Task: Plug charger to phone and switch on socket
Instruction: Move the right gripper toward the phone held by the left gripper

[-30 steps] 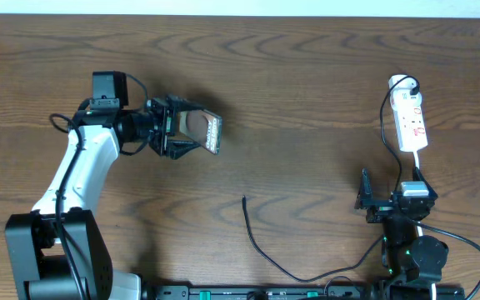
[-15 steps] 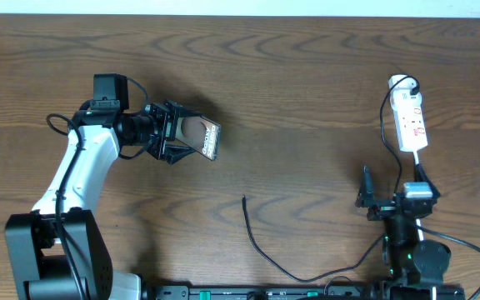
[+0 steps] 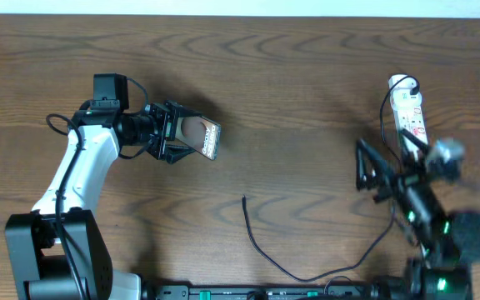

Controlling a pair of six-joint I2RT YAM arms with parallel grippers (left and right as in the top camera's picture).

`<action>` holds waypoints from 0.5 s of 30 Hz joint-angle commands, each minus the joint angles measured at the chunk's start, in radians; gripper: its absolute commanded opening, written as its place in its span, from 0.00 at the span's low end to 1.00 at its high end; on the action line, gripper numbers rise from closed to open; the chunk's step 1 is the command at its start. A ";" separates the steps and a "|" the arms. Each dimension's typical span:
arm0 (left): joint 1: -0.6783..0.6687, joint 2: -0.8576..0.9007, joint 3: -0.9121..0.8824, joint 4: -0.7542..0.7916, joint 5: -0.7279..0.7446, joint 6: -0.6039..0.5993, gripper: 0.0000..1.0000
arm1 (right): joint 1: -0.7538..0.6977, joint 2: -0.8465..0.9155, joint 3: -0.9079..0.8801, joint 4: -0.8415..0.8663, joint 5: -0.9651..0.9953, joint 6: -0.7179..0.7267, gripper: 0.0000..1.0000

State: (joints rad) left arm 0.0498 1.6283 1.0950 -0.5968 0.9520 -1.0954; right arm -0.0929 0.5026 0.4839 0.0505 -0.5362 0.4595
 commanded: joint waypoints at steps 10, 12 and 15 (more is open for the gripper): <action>-0.072 -0.026 0.019 0.003 -0.119 -0.145 0.07 | 0.132 0.817 0.265 0.041 -0.472 0.139 0.99; -0.091 -0.026 0.019 0.003 -0.166 -0.163 0.07 | 0.180 0.911 0.265 0.107 -0.468 0.139 0.99; -0.109 -0.026 0.019 0.002 -0.233 -0.182 0.07 | 0.219 0.981 0.265 0.176 -0.463 0.138 0.99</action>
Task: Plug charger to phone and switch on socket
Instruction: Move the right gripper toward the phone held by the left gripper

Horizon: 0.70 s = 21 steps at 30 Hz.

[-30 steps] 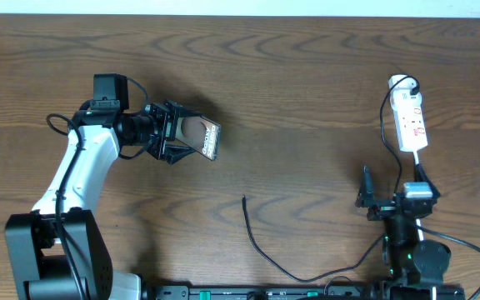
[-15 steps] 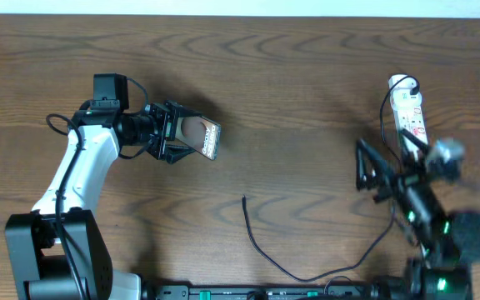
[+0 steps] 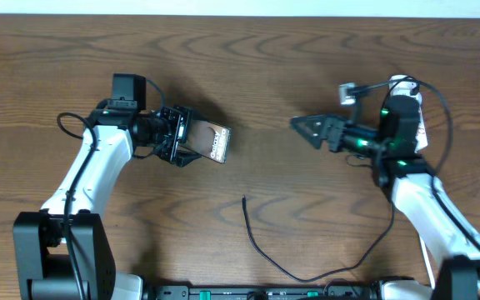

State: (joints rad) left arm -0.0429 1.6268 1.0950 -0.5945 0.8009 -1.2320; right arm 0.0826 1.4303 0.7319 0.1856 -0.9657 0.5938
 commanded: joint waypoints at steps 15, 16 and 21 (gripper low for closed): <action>-0.142 -0.024 0.019 0.002 -0.210 -0.186 0.07 | 0.214 0.136 0.016 0.061 0.103 0.086 0.99; -0.154 -0.024 0.019 0.002 -0.212 -0.201 0.08 | 0.235 0.136 0.016 0.061 0.124 0.086 0.99; -0.190 -0.024 0.019 0.012 -0.211 -0.222 0.07 | 0.335 0.136 0.016 0.060 0.213 0.087 0.98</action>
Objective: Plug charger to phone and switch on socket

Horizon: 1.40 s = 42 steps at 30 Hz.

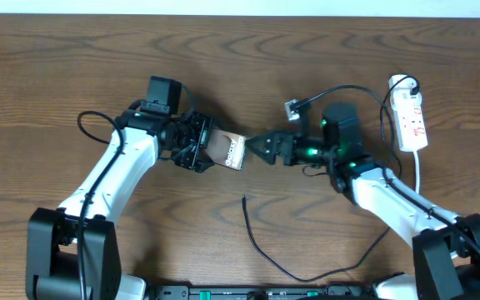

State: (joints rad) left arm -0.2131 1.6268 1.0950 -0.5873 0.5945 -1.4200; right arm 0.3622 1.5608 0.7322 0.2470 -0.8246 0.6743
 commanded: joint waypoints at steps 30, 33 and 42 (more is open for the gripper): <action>-0.114 -0.024 0.019 0.027 -0.001 -0.156 0.07 | 0.207 0.006 0.016 -0.071 0.363 0.170 0.40; -0.114 -0.024 0.019 0.027 -0.001 -0.156 0.08 | 0.207 0.006 0.016 -0.068 0.363 0.179 0.34; -0.114 -0.024 0.019 0.027 -0.002 -0.156 0.07 | 0.208 0.006 0.016 -0.064 0.362 0.186 0.18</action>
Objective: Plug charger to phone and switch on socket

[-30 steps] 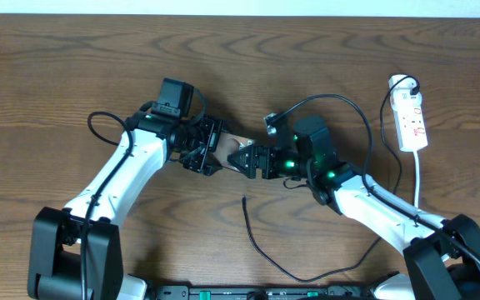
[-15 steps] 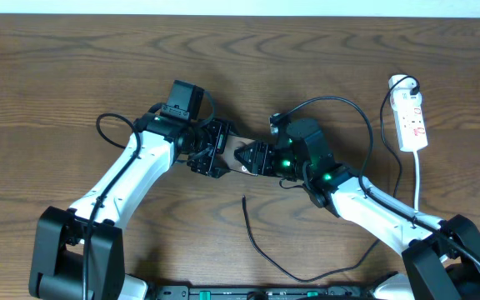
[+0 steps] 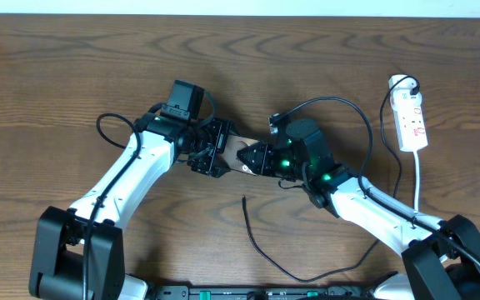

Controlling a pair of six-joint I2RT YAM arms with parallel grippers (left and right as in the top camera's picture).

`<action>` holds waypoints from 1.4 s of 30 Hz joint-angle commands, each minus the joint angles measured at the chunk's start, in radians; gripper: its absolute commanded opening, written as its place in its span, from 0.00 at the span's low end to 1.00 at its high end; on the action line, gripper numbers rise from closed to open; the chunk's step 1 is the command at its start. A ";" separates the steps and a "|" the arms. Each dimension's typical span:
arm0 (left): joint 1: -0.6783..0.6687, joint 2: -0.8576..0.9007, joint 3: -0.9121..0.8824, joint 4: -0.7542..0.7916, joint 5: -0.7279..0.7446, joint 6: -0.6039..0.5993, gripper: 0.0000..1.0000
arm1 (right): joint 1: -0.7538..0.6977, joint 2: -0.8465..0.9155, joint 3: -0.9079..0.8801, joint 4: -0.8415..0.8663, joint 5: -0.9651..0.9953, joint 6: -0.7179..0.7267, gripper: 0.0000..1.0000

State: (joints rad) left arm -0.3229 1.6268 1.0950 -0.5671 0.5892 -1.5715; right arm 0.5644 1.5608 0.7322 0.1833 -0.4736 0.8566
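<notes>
The phone [image 3: 240, 152], brown-faced with a dark edge, is held off the table at mid-table, and my left gripper [image 3: 220, 155] is shut on its left part. My right gripper [image 3: 255, 158] meets the phone's right end from the other side; its fingers are at the phone, but their state is hidden by the gripper body. The black charger cable [image 3: 261, 250] lies on the table below them, its free tip [image 3: 244, 198] just beneath the phone. The white socket strip [image 3: 412, 118] lies at the far right, with the cable running to its top end.
The right arm's own black lead loops above its wrist [image 3: 340, 104]. The wooden table [image 3: 73, 75] shows bare wood at the left and the back. The arm bases stand at the front edge.
Both arms have come closer together. The left gripper with the phone has shifted right and slightly down. The right gripper has moved left, from just short of the phone's end to right against it.
The left gripper held the phone at the left of the table while the right arm was folded by the socket strip. The phone was then further right and the right gripper stretched out towards it. Then they nearly met at the middle. Now they touch.
</notes>
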 commanded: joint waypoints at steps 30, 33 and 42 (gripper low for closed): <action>0.166 -0.059 0.019 0.245 0.393 0.375 0.93 | -0.253 0.005 0.016 0.121 -0.061 0.639 0.01; 0.197 -0.059 0.019 0.338 0.393 0.373 0.93 | -0.244 0.006 0.016 0.220 -0.103 0.833 0.01; 0.249 -0.058 0.019 0.601 0.323 0.186 0.93 | -0.187 0.006 0.016 0.556 -0.109 1.147 0.01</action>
State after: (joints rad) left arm -0.0784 1.5837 1.0981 0.0013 0.9516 -1.3128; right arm 0.3553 1.5719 0.7341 0.6765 -0.5610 1.8664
